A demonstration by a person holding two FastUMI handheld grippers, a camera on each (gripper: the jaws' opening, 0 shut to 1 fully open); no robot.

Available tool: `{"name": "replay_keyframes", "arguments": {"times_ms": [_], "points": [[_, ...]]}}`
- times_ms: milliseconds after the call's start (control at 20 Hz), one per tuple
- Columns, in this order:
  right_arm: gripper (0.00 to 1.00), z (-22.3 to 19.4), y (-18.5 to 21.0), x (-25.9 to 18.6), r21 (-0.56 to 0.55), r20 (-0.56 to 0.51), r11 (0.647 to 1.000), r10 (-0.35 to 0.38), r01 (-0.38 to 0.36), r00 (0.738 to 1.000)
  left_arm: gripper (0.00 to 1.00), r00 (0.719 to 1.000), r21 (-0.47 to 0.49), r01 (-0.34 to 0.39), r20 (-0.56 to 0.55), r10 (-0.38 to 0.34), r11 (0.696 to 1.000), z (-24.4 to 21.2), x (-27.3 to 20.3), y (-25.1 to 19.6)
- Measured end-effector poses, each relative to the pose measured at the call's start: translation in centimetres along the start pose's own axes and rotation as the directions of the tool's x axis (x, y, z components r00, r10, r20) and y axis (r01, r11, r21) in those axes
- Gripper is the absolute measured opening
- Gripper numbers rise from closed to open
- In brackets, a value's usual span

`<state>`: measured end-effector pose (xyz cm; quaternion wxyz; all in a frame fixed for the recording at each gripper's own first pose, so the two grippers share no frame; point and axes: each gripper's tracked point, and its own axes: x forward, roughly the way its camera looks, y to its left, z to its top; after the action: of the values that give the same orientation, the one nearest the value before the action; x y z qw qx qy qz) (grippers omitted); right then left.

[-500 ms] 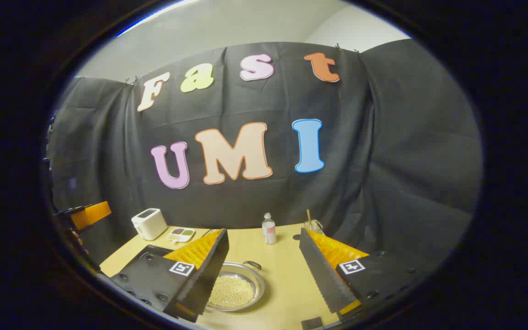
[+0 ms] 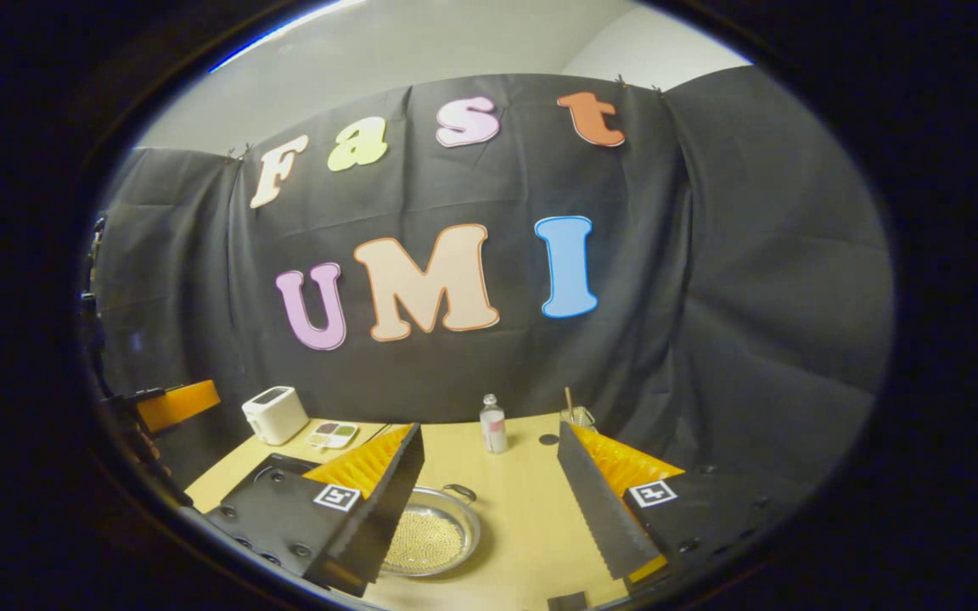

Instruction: First push the handle of the pot to place it horizontally, then grasp the pot with both hands and set it on the induction cooktop.

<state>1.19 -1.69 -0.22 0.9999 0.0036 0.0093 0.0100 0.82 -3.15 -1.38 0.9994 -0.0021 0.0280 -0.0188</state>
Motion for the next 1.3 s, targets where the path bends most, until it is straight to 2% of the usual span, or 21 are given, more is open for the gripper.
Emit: {"name": "replay_keyframes", "arguments": {"times_ms": [450,500,600,650,700,800,950,1000,1100,1150,1200,1250,1300], "points": [[0.94,-1.7,-0.4,1.0,-0.001,-0.035,0.999,0.047,-0.047,0.998,0.95,1.000,0.025,-0.029,0.003,0.029,0.999,-0.7,-1.0,-0.2],[0.94,-2.1,-0.2,1.1,-0.001,-0.042,0.998,0.061,-0.062,0.997,0.92,0.999,0.027,-0.032,0.001,0.032,0.999,-1.0,-1.1,-0.2],[0.94,-2.1,0.1,1.2,-0.012,-0.030,0.996,0.084,-0.085,0.996,0.96,0.999,0.028,-0.036,0.019,0.036,0.999,-0.9,-1.5,-0.3],[0.98,-2.1,0.2,1.3,-0.021,-0.028,0.996,0.089,-0.090,0.996,0.96,0.999,0.031,-0.046,0.025,0.045,0.998,-0.8,-1.6,-0.3],[0.93,-2.4,0.2,1.5,-0.028,-0.029,0.995,0.093,-0.094,0.995,0.96,0.998,0.037,-0.056,0.031,0.055,0.998,-1.0,-1.8,-0.1],[0.93,-2.6,0.7,1.5,-0.023,-0.025,0.993,0.111,-0.112,0.993,0.96,0.997,0.041,-0.076,0.030,0.075,0.996,-1.2,-2.2,0.2],[0.63,-3.3,1.6,1.7,0.009,-0.042,0.990,0.143,-0.143,0.989,0.96,0.996,0.038,-0.090,0.005,0.090,0.995,-2.0,-2.8,0.5],[0.59,-3.4,1.8,1.8,0.017,-0.048,0.989,0.148,-0.147,0.988,0.96,0.995,0.040,-0.097,-0.002,0.098,0.994,-2.2,-3.0,0.7],[0.36,-3.9,1.8,1.9,0.014,-0.055,0.991,0.134,-0.133,0.989,0.96,0.994,0.049,-0.105,-0.006,0.105,0.993,-2.2,-3.4,1.2],[0.25,-4.2,1.7,2.0,0.007,-0.061,0.993,0.118,-0.118,0.991,1.00,0.994,0.053,-0.106,-0.007,0.106,0.993,-2.1,-3.6,1.4],[0.14,-4.6,2.0,1.9,0.006,-0.067,0.992,0.123,-0.123,0.990,0.96,0.994,0.055,-0.105,-0.004,0.105,0.993,-2.2,-3.7,1.7],[0.02,-5.0,2.2,1.8,0.002,-0.079,0.992,0.123,-0.123,0.989,0.96,0.995,0.052,-0.102,0.000,0.102,0.993,-2.0,-3.7,1.9],[0.00,-5.2,2.3,1.5,-0.004,-0.082,0.993,0.116,-0.116,0.990,0.96,0.995,0.047,-0.100,0.002,0.100,0.994,-2.0,-3.6,2.2]]}}
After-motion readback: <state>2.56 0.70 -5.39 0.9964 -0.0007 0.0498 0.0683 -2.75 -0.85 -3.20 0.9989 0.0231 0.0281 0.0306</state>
